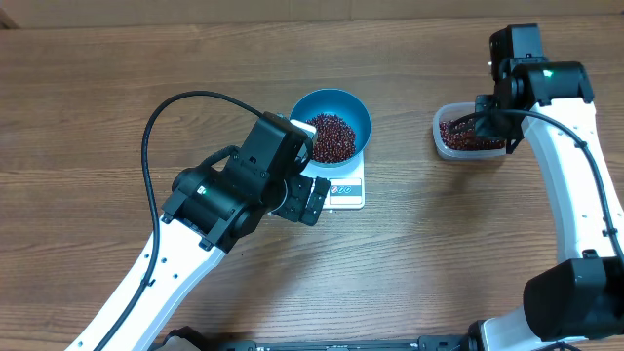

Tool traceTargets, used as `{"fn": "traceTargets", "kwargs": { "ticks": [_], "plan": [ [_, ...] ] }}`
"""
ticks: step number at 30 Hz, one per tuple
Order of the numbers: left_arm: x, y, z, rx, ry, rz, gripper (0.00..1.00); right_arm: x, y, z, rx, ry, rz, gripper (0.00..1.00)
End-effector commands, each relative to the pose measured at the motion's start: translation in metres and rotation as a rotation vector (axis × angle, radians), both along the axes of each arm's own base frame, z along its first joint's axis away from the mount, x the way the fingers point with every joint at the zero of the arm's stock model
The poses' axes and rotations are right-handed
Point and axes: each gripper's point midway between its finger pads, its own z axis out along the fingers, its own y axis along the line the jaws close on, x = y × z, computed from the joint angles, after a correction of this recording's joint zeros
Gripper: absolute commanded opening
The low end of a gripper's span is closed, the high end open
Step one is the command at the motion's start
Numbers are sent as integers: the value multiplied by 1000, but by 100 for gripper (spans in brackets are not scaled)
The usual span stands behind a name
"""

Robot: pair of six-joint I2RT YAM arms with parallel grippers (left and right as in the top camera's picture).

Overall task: Scoop item into bowl and weigh 150g on scale
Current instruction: 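Move the scoop with the right gripper back over the bean tub, then lower the scoop to the table and open the right gripper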

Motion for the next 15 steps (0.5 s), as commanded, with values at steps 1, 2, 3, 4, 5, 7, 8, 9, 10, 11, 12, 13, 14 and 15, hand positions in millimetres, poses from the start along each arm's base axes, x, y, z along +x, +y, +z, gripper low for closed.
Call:
{"fn": "traceTargets", "kwargs": {
  "ticks": [1,2,3,4,5,7,8,9,10,11,12,13,14,15],
  "plan": [
    [1,1,2,-12,-1,13,100,-2,-2,18,-27,-50,-11,4],
    [1,1,2,-12,-1,13,100,-2,-2,18,-26,-50,-16,4],
    [1,1,2,-11,-1,12,100,-2,-2,18,-23,-53,-26,4],
    [1,1,2,-12,-1,13,99,-2,-2,18,-22,-54,-28,4],
    [1,1,2,-11,-1,12,100,-3,-2,18,-22,-52,-28,4],
    [1,1,2,-12,-1,13,100,-4,-2,18,-22,-49,-28,4],
    [1,1,2,-12,-1,13,100,-4,-2,18,-22,-48,-28,4],
    [1,1,2,-12,-1,13,99,-4,-2,18,-22,-48,-28,4],
    [1,1,2,-12,-1,13,100,-4,-2,18,-22,-47,-29,4],
    [1,1,2,-11,-1,13,100,-4,-2,18,-21,-48,-30,4],
    [1,1,2,-12,-1,13,100,-4,-2,18,-21,-48,-31,4],
    [1,1,2,-12,-1,13,100,-4,-1,17,-16,-47,-29,4],
    [1,1,2,-11,-1,12,100,-4,2,16,0,-45,-24,4],
    [1,1,2,-12,-1,13,100,-4,9,14,45,-40,-10,4]
  ]
}}
